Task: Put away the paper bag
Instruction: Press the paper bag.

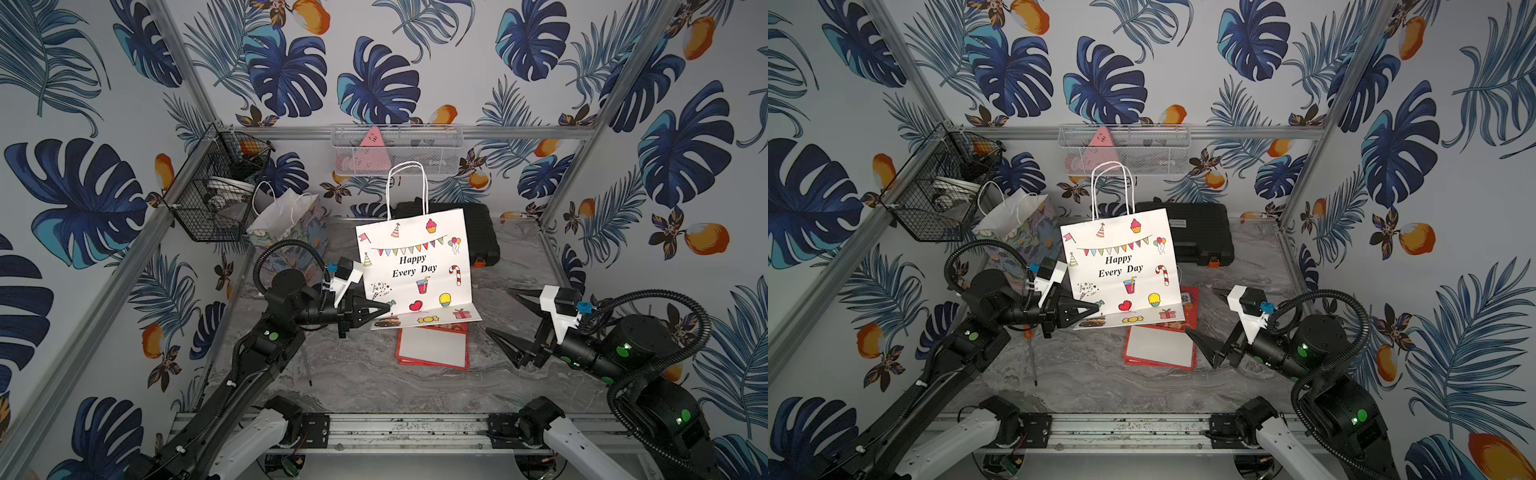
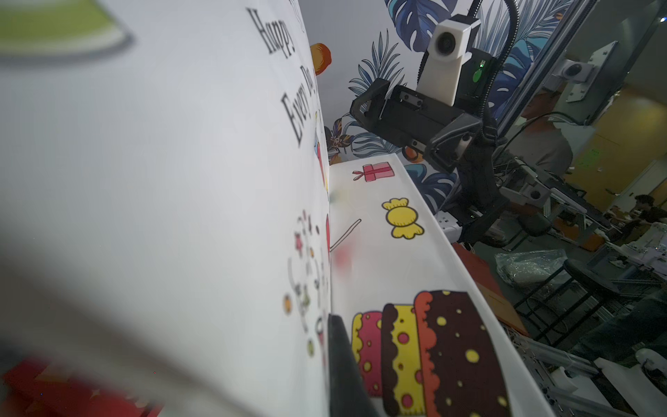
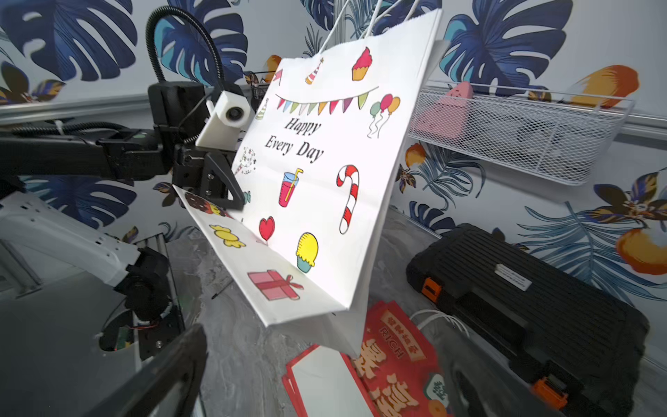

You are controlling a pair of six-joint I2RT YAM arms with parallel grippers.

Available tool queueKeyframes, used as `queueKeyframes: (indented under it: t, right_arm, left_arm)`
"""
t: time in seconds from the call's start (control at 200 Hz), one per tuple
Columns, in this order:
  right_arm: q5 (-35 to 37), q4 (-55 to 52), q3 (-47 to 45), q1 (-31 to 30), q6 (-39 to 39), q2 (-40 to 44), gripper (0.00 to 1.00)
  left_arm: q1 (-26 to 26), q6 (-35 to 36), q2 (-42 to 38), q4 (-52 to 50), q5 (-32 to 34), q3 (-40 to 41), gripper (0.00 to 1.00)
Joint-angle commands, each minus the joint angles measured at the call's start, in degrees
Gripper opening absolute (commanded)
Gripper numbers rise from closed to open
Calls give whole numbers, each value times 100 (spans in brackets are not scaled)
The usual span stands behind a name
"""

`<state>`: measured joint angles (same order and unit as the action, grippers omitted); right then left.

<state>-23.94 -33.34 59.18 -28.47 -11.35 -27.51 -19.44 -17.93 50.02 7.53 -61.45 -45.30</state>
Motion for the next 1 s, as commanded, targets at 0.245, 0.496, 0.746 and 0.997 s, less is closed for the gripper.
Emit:
queueKeyframes:
  t: [0.245, 0.496, 0.746, 0.997]
  right_arm:
    - [-216, 634, -794, -7, -650, -280, 100]
    - [-1928, 2549, -874, -10, 535, -1032, 97]
    - [-2802, 3727, -950, -10, 1355, -1615, 65]
    - [-2796, 4598, -1237, -16, 1968, -1697, 6]
  left_arm:
    - [51, -1125, -150, 1212, -416, 88, 0]
    - [46, -1811, -124, 2090, -855, 446, 0]
    - [46, -1997, -67, 2361, -887, 531, 0]
    - [51, -1675, -55, 1716, -637, 349, 0]
